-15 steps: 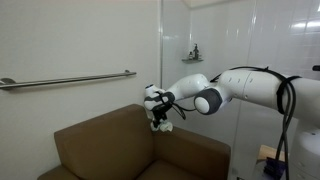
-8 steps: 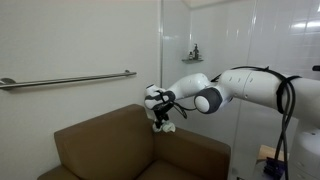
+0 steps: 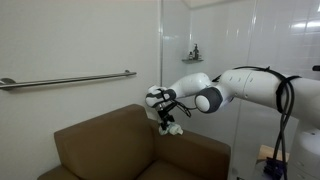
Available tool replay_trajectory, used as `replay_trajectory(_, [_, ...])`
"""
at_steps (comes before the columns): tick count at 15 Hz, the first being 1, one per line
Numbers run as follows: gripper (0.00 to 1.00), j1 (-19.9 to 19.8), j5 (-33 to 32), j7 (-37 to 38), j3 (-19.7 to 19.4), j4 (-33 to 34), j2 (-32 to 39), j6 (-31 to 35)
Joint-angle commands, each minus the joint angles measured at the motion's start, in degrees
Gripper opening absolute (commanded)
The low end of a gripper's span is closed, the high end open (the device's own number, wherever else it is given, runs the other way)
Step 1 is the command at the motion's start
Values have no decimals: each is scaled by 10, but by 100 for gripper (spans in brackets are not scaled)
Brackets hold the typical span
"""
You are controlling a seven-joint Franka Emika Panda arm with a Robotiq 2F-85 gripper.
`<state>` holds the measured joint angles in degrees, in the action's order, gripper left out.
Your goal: Use the towel to wipe the arm rest
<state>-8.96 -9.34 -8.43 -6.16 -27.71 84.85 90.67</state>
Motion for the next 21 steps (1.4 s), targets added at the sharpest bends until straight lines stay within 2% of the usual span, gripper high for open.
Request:
replay_trajectory(1, [4, -6, 3, 3, 1, -18, 0, 13])
replay_trajectory(12, [5, 7, 3, 18, 4, -10, 0, 133])
replay_trajectory(13, [26, 9, 2, 20, 2, -9, 0, 146])
replay_trajectory(16, [38, 14, -1, 32, -4, 0, 0, 160])
replay_trajectory(21, [70, 17, -5, 52, -14, 19, 0, 137])
